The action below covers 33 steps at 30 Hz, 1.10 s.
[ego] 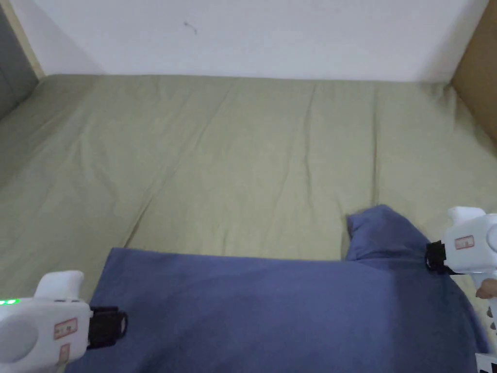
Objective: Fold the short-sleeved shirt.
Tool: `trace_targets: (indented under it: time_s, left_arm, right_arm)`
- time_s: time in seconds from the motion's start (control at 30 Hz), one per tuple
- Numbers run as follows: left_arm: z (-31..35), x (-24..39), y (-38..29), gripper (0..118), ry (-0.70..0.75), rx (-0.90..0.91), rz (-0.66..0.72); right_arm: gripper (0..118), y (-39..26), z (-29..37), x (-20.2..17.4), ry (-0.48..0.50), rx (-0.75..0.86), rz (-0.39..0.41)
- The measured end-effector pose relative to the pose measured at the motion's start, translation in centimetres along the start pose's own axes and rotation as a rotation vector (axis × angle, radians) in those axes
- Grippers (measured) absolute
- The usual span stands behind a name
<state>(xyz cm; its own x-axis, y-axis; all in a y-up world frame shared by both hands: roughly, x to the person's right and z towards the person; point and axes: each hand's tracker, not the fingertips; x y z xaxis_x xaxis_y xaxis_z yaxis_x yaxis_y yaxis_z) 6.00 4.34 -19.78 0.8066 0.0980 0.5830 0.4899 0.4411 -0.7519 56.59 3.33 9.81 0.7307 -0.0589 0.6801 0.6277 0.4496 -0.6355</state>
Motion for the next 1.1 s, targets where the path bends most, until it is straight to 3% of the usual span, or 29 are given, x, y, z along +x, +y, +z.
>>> trace_targets:
  time_s: [0.03,0.07,0.3,0.47,0.5,0.53,0.6,0.63,0.77,0.87,1.1]
  left_arm:
    - [-0.9,-0.1,1.5,100,0.01,0.002,-0.027]
    - [-2.0,-0.3,3.0,106,0.005,0.011,-0.027]
    - [-7.9,-1.0,10.9,105,-0.021,0.017,0.06]
    - [-10.8,-1.2,11.1,96,0.02,-0.041,0.044]
    - [-10.3,-1.0,11.0,94,0.031,-0.031,0.042]
    - [-9.7,-0.9,11.1,78,0.061,-0.013,0.04]
    - [-8.7,-0.8,11.1,32,0.059,0.037,0.043]
    - [-8.6,-0.9,11.3,0,0.023,0.029,0.047]
    - [-7.3,-1.0,11.3,0,0.041,0.026,0.039]
    - [-5.0,-1.7,11.1,0,-0.033,0.053,0.08]
    - [1.7,-2.0,8.9,0,-0.039,0.128,0.0]
  right_arm:
    - [0,0.1,0.0,-0.1,-0.001,-0.001,0.0]
    - [0,0.1,0.0,0.0,-0.001,-0.002,-0.004]
    - [0,0.0,-0.5,0.1,0.003,-0.019,-0.016]
    - [0,-0.1,-0.9,0.3,0.008,-0.028,-0.024]
    - [0,-0.1,-0.9,0.3,0.011,-0.029,-0.024]
    - [0,-0.1,-0.9,0.3,0.011,-0.028,-0.025]
    - [0,-0.1,-0.7,0.2,0.02,-0.026,-0.028]
    - [0,-0.1,-0.5,0.2,0.023,-0.023,-0.033]
    - [0,-0.1,1.3,0.1,0.031,0.001,-0.046]
    - [0,-0.3,3.0,0.2,0.041,0.021,-0.047]
    - [0,-2.1,8.2,-0.1,0.058,0.076,-0.045]
